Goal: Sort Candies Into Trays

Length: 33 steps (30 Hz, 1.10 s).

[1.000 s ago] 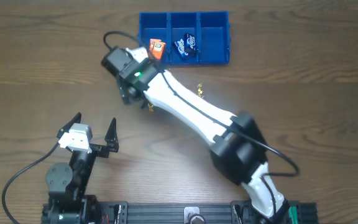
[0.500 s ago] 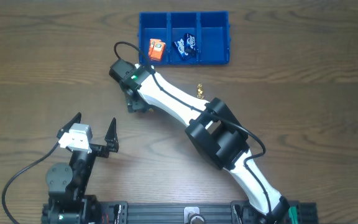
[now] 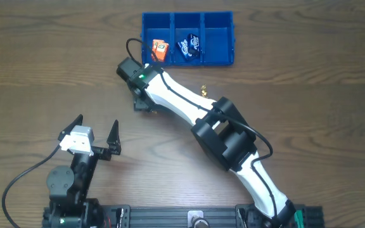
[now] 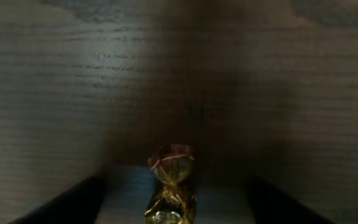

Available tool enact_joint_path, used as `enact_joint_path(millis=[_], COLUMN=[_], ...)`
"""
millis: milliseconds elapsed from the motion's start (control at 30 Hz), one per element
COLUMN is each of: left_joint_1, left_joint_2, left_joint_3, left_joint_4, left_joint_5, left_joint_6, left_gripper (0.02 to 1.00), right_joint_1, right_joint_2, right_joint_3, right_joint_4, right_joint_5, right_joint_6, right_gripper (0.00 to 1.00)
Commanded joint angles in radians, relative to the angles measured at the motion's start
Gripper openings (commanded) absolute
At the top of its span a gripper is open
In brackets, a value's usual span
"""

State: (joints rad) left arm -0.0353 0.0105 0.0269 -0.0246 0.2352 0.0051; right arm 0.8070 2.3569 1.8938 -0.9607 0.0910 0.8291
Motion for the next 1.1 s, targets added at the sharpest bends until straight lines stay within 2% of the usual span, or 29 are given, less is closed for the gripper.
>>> enact_joint_path(millis=[33,167,400,633,833,900,967,1100], left_joint_1=[0.003,0.003,0.003,0.003,0.003,0.003,0.003,0.003], left_joint_2=[-0.007,-0.007,-0.007,-0.007,-0.007,-0.007,-0.007,-0.007], left_joint_3=[-0.022,-0.022,-0.022,-0.022,-0.022,-0.022,-0.022,-0.022], left_joint_4=[-0.028,-0.028,-0.028,-0.028,-0.028,-0.028,-0.028,-0.028], left_joint_5=[0.024,0.024,0.024,0.024,0.024,0.024,0.024,0.024], left_joint_6=[0.014,0.014,0.014,0.015,0.014,0.014,0.014,0.014], left_gripper=[0.998,0.998,0.998,0.998,0.998,0.998,0.998,0.998], right_joint_1=[-0.006,-0.004,0.006,0.006,0.006,0.004,-0.004,-0.037], right_joint_2=[0.002,0.002,0.002,0.002,0.0,-0.014,-0.04,-0.159], right_joint_3=[-0.024,-0.024,-0.024,-0.024,-0.02,-0.01,0.005,0.038], right_joint_4=[0.012,0.007,-0.007,-0.015,-0.014,-0.016,-0.028,-0.066], right_joint_5=[-0.026,-0.027,-0.026,-0.026,-0.025,-0.024,-0.003,0.157], right_joint_6=[0.012,0.008,0.008,0.008,0.006,-0.028,-0.053,-0.107], right_gripper=[0.452,0.362,0.347,0.218,0.172,0.165,0.163,0.148])
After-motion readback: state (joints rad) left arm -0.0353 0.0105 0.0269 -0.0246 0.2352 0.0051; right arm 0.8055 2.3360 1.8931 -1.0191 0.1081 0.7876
